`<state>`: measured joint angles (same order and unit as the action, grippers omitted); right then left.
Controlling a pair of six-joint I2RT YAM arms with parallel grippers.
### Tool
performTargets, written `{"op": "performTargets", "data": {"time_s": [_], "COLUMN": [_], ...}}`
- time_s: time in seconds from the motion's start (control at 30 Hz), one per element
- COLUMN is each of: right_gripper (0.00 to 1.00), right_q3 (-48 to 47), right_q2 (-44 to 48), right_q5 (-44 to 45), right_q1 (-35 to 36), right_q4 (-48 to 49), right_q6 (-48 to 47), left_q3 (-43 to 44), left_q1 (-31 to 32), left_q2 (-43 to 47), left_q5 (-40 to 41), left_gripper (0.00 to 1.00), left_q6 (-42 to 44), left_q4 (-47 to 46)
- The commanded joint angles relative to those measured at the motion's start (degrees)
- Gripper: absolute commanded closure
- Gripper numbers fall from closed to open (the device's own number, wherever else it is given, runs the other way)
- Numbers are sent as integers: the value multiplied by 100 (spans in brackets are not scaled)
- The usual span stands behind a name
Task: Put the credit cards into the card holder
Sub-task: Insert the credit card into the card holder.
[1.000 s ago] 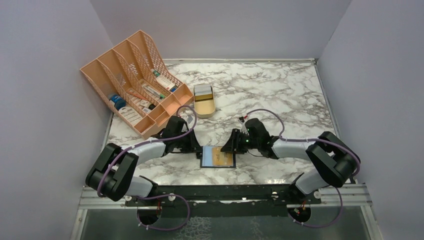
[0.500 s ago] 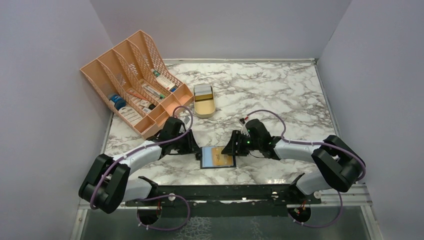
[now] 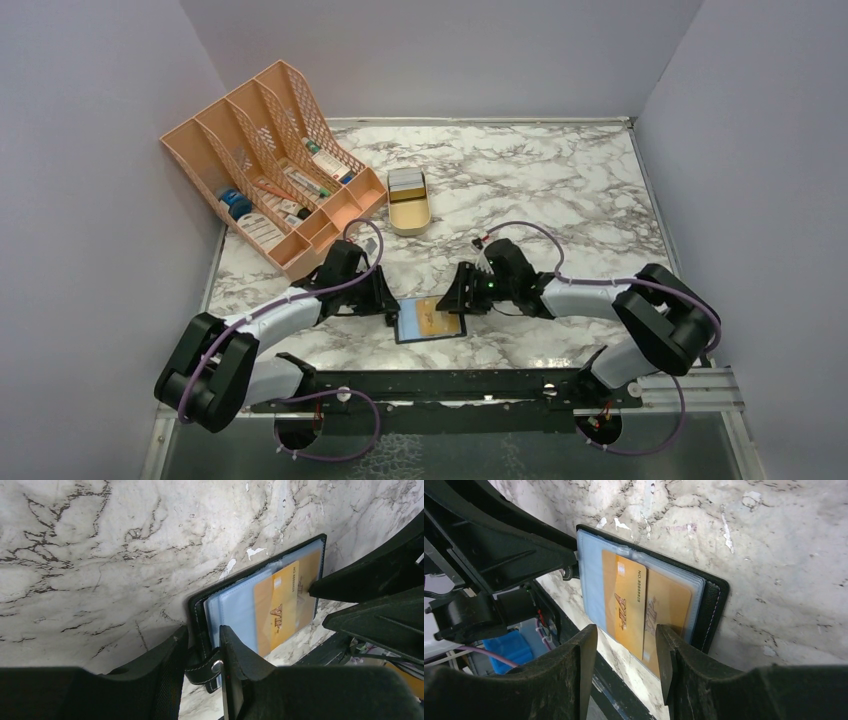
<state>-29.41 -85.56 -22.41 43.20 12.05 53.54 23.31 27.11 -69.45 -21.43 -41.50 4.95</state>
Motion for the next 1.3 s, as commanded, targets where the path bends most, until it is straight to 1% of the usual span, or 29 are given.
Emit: {"op": "performTargets", "data": {"time_s": [0.0,0.13,0.33,0.47,0.63,0.8,1.0,1.13,1.27], "right_gripper": [52,52,52,52,52,52,53,63,67], "right_q3": [-146,-298,-558,-645,-668,-570,-579,-558,-629], "right_q2": [-244,-386,-534,-653,-743,-960,-1156,-1088,-1029], "right_q5": [39,289,833,932,788,330,174,157,249], "right_q1": [126,322,514,582,721,773,822,822,822], "right_q4": [-190,-415,-925,-1023,-734,-6,387,554,486], "right_q6": [16,50,-22,24,187,450,423,320,242], "left_q3": [-97,-144,-301,-403,-484,-540,-603,-633,-569], "left_q1": [22,31,31,31,34,31,31,31,31], "left_q2": [-63,-104,-96,-73,-2,50,81,26,-90], "left_q5": [-136,-186,-206,-283,-336,-343,-329,-354,-352], "left_gripper": [68,69,75,78,81,82,86,87,87], "left_q6": [-145,-181,-323,-464,-611,-712,-771,-856,-871], "left_q4": [-262,-345,-556,-737,-898,-1002,-1152,-1361,-1477]}}
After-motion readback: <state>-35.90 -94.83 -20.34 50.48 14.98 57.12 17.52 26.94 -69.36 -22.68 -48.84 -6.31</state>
